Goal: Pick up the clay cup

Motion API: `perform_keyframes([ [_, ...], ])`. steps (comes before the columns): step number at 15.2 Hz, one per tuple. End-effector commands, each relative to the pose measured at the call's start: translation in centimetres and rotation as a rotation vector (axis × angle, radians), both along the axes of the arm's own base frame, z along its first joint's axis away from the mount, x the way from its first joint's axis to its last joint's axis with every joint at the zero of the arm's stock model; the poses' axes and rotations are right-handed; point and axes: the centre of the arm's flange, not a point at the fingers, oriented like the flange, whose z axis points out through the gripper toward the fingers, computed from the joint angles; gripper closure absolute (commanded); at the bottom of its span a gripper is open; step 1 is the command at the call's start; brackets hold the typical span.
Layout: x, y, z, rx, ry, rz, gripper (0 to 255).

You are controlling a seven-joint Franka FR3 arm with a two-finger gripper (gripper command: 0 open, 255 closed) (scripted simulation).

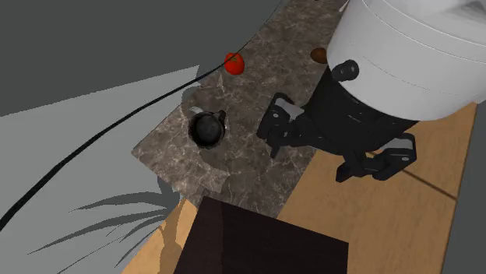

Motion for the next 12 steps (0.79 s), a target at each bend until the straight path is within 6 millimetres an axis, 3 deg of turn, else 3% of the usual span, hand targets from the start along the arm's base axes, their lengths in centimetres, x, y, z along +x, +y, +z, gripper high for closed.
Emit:
perform_keyframes([
  [1, 0.0, 0.0, 0.0, 0.000, 0.000, 0.000, 0],
  [12, 3.7, 5.6, -12.1, 0.053, -0.084, 0.028, 0],
])
